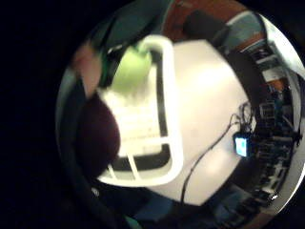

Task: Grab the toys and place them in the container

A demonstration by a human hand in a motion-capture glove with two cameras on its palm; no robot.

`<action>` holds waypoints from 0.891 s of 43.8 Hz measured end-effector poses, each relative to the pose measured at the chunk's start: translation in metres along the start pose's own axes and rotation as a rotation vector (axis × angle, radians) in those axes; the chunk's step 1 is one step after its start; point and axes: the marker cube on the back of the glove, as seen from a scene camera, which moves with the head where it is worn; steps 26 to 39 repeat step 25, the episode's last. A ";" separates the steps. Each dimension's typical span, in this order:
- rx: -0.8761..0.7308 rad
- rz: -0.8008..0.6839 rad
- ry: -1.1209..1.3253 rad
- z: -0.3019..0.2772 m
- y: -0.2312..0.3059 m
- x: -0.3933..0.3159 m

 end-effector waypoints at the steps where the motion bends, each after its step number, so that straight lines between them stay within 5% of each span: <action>1: -0.036 -0.014 -0.035 0.004 0.001 0.002; 5: 0.000 -0.025 -0.158 0.001 0.011 0.018; 18: 0.454 0.138 -0.192 -0.049 0.097 0.139; 24: 0.635 0.195 -0.239 -0.038 0.155 0.139; 39: 0.647 0.201 -0.242 -0.035 0.160 0.136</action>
